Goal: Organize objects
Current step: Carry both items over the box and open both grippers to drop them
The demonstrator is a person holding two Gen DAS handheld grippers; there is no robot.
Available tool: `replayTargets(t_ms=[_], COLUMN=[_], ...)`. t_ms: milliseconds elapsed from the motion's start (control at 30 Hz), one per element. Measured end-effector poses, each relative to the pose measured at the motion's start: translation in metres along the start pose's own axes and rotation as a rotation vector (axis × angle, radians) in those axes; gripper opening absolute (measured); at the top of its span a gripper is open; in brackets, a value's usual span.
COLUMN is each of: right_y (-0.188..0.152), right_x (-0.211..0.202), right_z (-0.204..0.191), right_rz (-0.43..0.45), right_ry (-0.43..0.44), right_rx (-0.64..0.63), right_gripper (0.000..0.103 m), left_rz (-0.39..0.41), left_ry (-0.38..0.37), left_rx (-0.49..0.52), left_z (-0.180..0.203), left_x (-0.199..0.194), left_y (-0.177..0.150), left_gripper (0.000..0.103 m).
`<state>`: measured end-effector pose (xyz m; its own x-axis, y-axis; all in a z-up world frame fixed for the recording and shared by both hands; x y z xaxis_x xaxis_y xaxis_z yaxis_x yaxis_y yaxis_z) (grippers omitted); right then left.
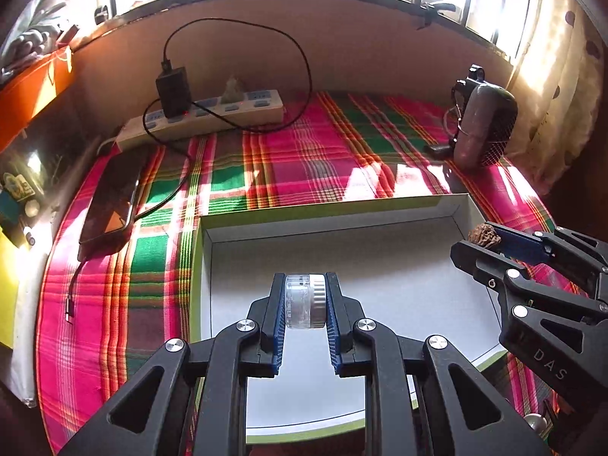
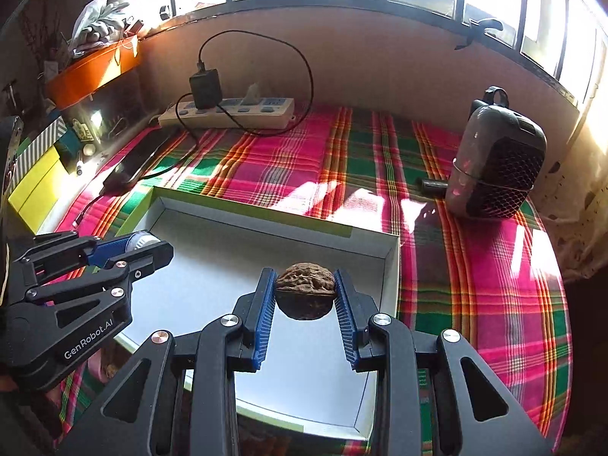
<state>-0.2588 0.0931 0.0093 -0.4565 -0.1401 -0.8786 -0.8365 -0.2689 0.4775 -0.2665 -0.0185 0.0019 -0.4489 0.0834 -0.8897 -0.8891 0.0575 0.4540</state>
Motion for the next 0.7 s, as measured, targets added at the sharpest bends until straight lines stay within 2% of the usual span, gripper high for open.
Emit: replayTargets(t_ms=[300,700], right_y=[0.014,0.019], right_x=[0.038,0.054], right_z=[0.006,0.011], right_rz=[-0.068,-0.096], right_ry=[-0.010,-0.026], right_rx=[0.008,0.013], right_gripper=[0.032,0.032], left_rz=[-0.039,-0.061], left_ry=[0.008,0.017], left_rx=[0.009,0.014], left_z=[0.000,0.000], left_x=[0.028,0.045], left_y=[0.018,0.021], left_gripper=[0.017,0.017])
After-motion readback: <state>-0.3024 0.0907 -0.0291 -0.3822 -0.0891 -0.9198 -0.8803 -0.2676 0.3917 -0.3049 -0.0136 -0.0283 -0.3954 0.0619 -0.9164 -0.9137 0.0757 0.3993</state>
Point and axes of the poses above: each gripper's, at about its wrist camera, not at the fingertips, and x roughly the way its jaws point, z to its right, y to its top, the point moved 5 cm from there along x, roughly the way its jaws point, and after that the axes turned 11 degrees about -z, right-handed, at the moved point
